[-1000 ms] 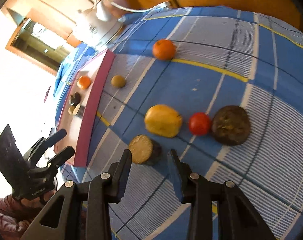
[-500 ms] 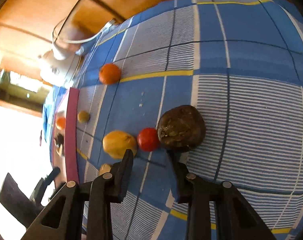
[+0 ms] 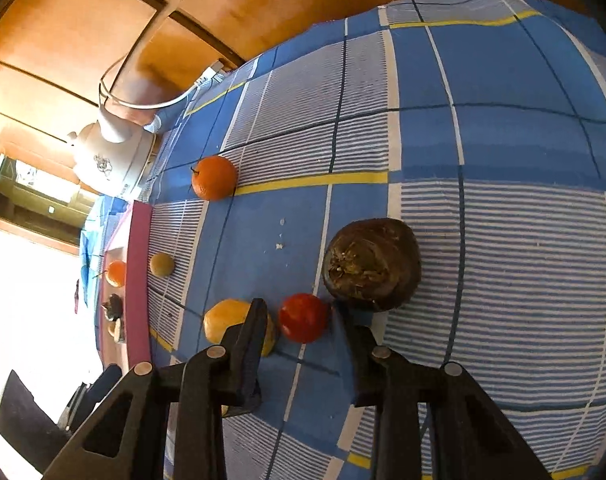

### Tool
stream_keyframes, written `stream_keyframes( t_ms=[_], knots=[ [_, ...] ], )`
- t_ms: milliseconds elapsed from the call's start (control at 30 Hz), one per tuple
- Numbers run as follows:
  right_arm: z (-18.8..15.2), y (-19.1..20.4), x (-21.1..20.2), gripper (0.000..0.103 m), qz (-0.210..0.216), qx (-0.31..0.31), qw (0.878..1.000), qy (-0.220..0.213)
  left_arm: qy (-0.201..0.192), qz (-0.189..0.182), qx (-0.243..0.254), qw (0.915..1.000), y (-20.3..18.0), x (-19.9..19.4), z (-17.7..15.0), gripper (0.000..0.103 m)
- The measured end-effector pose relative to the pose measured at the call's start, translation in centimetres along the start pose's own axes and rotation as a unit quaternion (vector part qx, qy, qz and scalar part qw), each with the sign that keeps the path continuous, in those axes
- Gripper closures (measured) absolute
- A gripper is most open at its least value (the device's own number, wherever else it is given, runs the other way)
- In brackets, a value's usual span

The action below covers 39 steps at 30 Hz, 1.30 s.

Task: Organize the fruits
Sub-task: 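Reach the right tool to the red tomato and close on it, then grasp the yellow oblong fruit with the left tool while the right tool holds the tomato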

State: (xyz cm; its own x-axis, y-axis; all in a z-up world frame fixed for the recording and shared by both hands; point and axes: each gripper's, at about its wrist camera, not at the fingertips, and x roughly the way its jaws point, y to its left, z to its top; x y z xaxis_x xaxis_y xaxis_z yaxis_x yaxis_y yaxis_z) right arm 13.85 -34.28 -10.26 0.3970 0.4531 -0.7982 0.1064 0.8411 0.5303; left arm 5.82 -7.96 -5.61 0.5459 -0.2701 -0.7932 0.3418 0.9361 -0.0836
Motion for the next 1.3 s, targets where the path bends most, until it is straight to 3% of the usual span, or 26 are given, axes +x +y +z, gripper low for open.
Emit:
stream_keyframes(
  t_ms=[133,367,467,567,700,1000,1100,1133,1300],
  knots=[
    [-0.2,1.3,0.4,0.077,-0.04,-0.04,0.998,-0.001,0.004,-0.007,0.003,1.0,-0.3,0.3,0.3,0.036],
    [-0.3,2.4,-0.2,0.078,-0.101,-0.091,0.991,0.014,0.01,-0.042,0.006,0.999,-1.8,1.2,2.9,0.036],
    [-0.2,2.8,-1.6,0.078,-0.082,-0.096,0.992,0.0,0.018,-0.056,0.02,0.998,-3.3,2.1,4.3,0.036],
    [0.3,3.2,-4.0,0.078,-0.063,-0.094,0.993,-0.041,0.029,-0.063,0.039,0.9969,-4.9,3.3,5.2,0.035],
    [0.8,2.8,-5.6,0.078,-0.064,-0.08,0.992,-0.078,0.045,-0.067,0.06,0.9949,-6.9,5.3,6.3,0.035],
    [1.3,2.7,-5.9,0.078,-0.07,-0.078,0.991,-0.086,0.1,-0.055,0.062,0.9916,-9.2,9.8,7.2,0.038],
    [1.2,2.7,-5.9,0.078,-0.071,-0.081,0.99,-0.086,0.114,-0.048,0.061,0.9905,-9.3,11.1,7.2,0.045],
    [1.2,2.6,-6.0,0.078,-0.072,-0.082,0.99,-0.087,0.119,-0.045,0.057,0.9903,-9.2,11.7,7.1,0.053],
    [1.3,2.3,-5.7,0.078,-0.091,-0.085,0.989,-0.085,0.093,-0.047,0.056,0.993,-8.6,11.3,6.8,0.056]
  ],
)
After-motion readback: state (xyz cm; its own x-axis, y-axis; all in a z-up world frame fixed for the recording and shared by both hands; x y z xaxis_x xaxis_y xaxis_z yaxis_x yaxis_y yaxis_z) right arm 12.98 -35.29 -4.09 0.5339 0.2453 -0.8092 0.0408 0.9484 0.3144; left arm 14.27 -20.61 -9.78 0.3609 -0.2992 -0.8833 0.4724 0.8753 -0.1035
